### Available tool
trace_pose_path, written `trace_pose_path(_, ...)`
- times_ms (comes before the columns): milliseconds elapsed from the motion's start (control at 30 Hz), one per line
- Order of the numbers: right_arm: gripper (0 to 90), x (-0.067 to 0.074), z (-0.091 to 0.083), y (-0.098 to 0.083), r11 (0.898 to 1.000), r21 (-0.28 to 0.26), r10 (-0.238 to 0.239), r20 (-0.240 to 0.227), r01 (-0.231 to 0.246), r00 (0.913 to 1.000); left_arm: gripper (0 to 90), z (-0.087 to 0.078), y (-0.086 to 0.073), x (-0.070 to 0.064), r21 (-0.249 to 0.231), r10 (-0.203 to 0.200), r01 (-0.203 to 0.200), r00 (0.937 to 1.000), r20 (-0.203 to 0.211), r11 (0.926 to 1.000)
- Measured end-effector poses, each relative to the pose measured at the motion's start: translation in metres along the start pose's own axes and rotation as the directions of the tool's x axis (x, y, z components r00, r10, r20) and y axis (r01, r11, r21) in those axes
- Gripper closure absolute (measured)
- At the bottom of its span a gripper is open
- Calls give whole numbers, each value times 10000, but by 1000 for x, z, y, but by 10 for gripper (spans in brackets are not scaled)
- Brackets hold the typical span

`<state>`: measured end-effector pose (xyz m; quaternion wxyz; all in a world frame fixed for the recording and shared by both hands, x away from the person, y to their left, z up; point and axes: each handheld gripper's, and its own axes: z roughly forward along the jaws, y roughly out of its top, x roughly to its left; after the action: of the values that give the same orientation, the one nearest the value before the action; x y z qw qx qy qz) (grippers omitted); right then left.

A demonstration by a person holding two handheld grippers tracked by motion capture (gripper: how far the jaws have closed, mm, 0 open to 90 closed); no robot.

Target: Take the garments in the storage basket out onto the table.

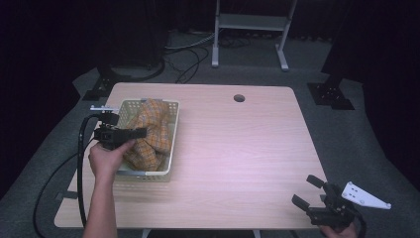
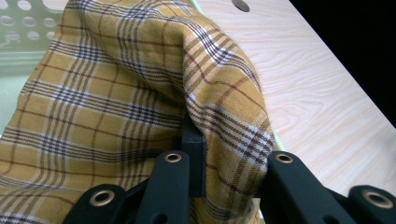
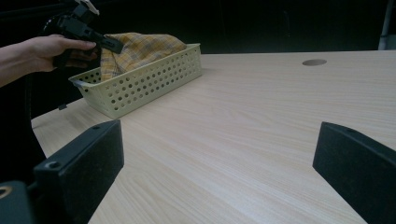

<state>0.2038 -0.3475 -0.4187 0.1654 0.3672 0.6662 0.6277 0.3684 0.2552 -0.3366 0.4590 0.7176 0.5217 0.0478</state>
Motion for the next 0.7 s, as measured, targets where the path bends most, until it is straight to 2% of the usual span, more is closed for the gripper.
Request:
trace_pose_path(100, 18, 1, 1, 0, 10000, 1, -27, -9, 27, 10000, 783, -6, -3, 2, -395, -267, 279, 9992, 298, 9988)
trace_pose_path(200, 18, 1, 1, 0, 10000, -10, -41, -9, 41, 10000, 782, -12, -6, 5, -861, -509, 568, 9963, 696, 9947)
trace_pose_path(233, 18, 1, 0, 0, 10000, -15, -15, -8, 15, 10000, 782, -14, -8, 5, -1057, -682, 771, 9940, 857, 9914)
trace_pose_path(433, 18, 1, 1, 1, 10000, -17, -26, 6, 26, 10000, 782, -26, -9, 3, -1776, -963, 1237, 9832, 1553, 9763)
trace_pose_path(533, 18, 1, 1, 0, 10000, -18, -44, 12, 44, 10000, 782, -32, -10, 1, -2063, -990, 1354, 9791, 1775, 9691)
trace_pose_path(700, 18, 2, 0, 1, 10000, -22, -36, 8, 36, 10000, 781, -40, -13, -3, -2420, -889, 1351, 9773, 1924, 9608)
